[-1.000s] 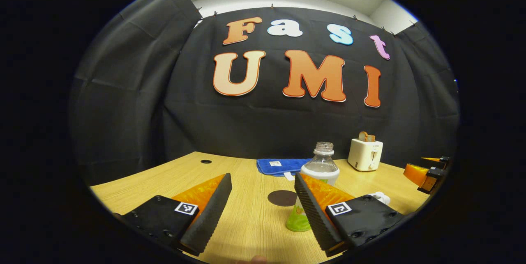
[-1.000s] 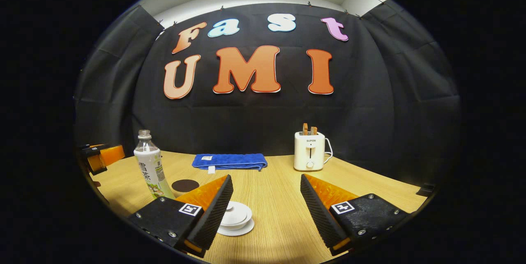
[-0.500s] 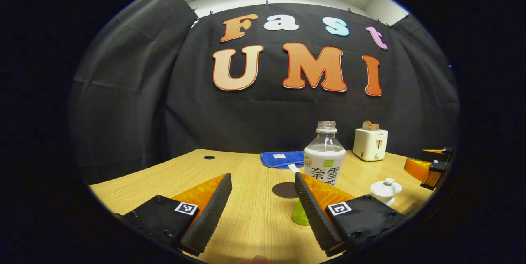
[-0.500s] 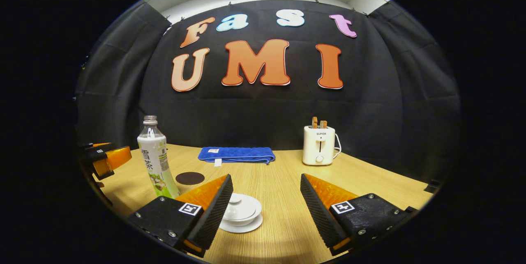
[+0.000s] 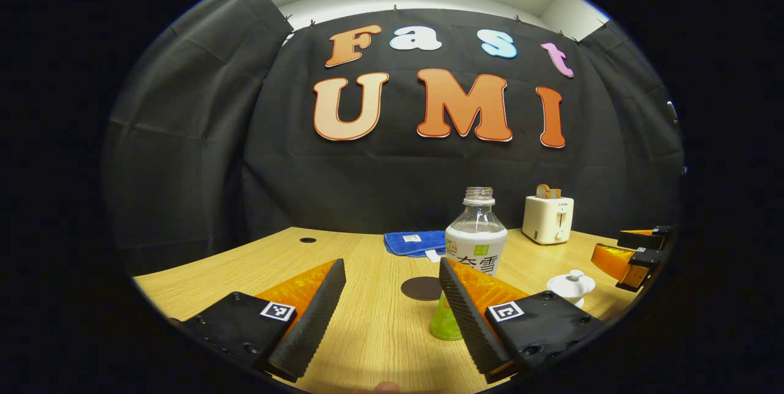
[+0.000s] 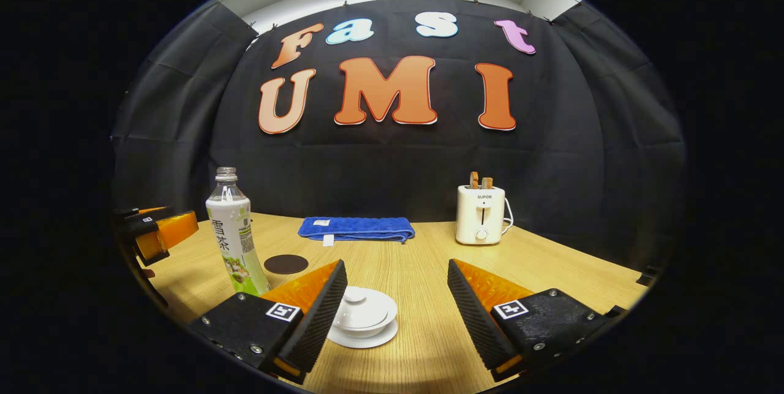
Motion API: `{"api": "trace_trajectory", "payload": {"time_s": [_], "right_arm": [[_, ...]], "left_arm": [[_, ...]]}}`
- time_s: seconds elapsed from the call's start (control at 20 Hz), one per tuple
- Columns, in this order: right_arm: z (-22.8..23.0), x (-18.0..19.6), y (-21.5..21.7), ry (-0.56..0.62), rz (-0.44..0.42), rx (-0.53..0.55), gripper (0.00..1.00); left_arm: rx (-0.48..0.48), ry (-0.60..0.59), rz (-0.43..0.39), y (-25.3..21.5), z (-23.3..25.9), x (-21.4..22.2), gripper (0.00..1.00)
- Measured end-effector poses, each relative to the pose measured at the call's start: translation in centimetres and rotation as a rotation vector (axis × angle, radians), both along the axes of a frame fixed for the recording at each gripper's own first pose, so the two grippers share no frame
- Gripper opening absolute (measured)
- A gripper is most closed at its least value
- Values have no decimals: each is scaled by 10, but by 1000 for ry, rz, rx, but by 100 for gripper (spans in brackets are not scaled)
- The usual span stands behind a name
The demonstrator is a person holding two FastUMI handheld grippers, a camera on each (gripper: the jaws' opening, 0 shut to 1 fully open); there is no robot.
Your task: Open the teacup lid with one hand, grasp the water bottle and pour water into the teacup with the other hand; after pouring, place the water bottle on the coaster and then close the teacup lid.
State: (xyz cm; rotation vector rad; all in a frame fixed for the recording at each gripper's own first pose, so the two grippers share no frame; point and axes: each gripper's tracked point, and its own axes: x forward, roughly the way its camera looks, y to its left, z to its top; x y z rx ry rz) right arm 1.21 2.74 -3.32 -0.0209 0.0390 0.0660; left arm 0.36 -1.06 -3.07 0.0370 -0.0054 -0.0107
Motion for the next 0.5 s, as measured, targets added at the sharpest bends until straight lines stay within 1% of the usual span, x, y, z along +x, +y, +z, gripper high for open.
{"api": "trace_trajectory", "payload": {"time_s": [0.35, 0.5], "right_arm": [[-22, 17, 23, 79, 32, -39, 99], [-34, 25, 37, 117, 54, -41, 95]], "left_arm": [[5, 3, -2, -1, -1, 3, 99], [5, 4, 1, 1, 0, 1, 99]]}}
